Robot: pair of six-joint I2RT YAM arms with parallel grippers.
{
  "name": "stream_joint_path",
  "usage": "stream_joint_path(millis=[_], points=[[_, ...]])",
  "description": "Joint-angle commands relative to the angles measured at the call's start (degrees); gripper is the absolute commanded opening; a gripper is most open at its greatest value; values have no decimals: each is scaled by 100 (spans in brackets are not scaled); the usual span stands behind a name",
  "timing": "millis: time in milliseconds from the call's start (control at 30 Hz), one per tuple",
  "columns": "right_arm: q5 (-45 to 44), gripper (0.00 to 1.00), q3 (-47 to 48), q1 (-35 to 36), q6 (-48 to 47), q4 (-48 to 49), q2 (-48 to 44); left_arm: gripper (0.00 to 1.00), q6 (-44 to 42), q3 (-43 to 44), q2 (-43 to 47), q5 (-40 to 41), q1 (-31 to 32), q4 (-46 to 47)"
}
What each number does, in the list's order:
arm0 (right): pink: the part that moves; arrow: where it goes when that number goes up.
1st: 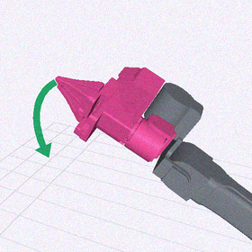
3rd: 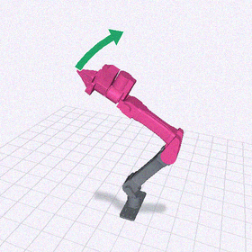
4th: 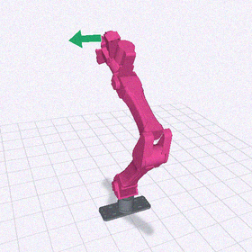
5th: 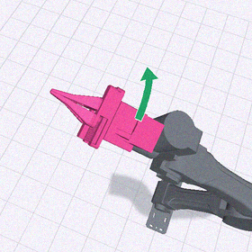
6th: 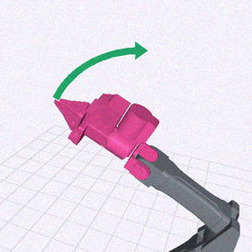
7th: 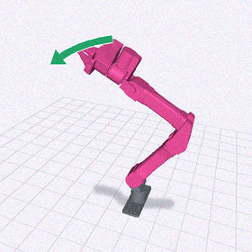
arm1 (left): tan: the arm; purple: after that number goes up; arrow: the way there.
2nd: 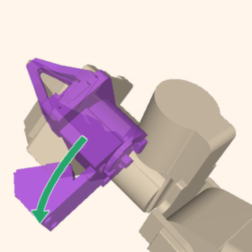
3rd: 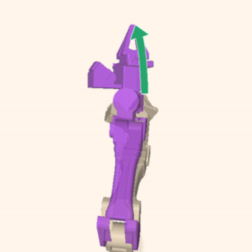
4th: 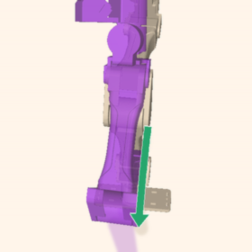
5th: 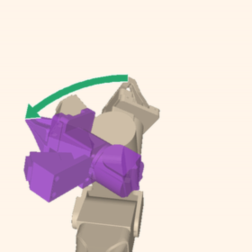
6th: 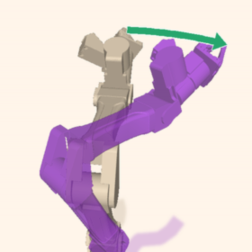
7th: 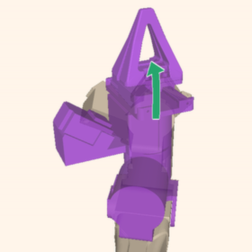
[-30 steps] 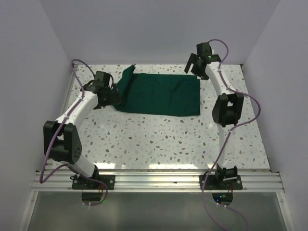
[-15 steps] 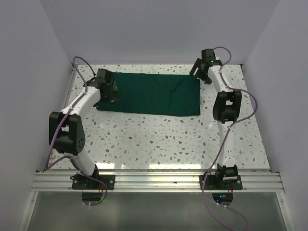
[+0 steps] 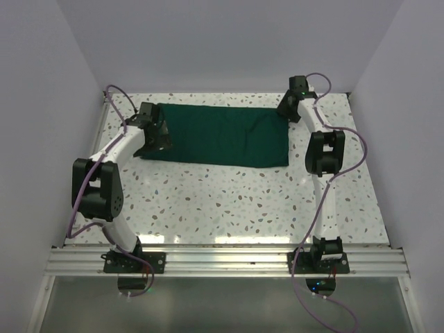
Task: Open and lay out the surgical kit
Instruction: Open the surgical kit at the center of the board.
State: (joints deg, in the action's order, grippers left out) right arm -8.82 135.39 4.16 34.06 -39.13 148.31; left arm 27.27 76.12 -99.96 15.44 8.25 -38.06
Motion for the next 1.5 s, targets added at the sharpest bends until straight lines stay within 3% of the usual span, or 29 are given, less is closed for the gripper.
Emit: stream_joint_path(millis=[0,33,100,133,233,333,600,667,733,867,967,1200,1267,1467], points=[[21,58,48,-100,127,46,189,100,-2,-158,161,-59,-17,229],[29,48,49,-109,127,64,216,100,-2,-167,170,-94,-17,255],[12,38,66,-117,127,64,225,100,15,-220,205,-103,-25,247],[21,25,66,-126,127,73,233,100,16,-237,223,-103,-25,238],[3,8,84,-126,92,55,216,100,24,-317,345,-77,-25,203],[-23,0,84,-135,57,20,181,100,42,-361,433,-68,-25,150],[-67,0,-241,-161,-110,-77,-398,100,418,-483,925,29,-34,-87],[168,0,-381,-161,-84,2,-548,100,769,-754,1294,-250,-287,-44],[389,0,-443,-100,-41,-15,-750,100,867,-1097,1775,-1164,-473,509],[863,0,-1092,119,-110,169,-1356,100,1123,-1740,2542,-1193,-509,932],[1329,0,-1559,435,-233,249,-1857,100,1158,-1969,3227,-789,-517,1064],[1146,0,-2455,1699,-559,-664,-3034,100,921,-1776,3913,-1149,-500,469],[1119,0,-3104,1912,-436,-797,-3368,100,903,-1784,4063,-1166,-509,309],[699,0,-5986,3010,240,-1087,-5898,99,964,-2030,4722,-1079,-509,-253]])
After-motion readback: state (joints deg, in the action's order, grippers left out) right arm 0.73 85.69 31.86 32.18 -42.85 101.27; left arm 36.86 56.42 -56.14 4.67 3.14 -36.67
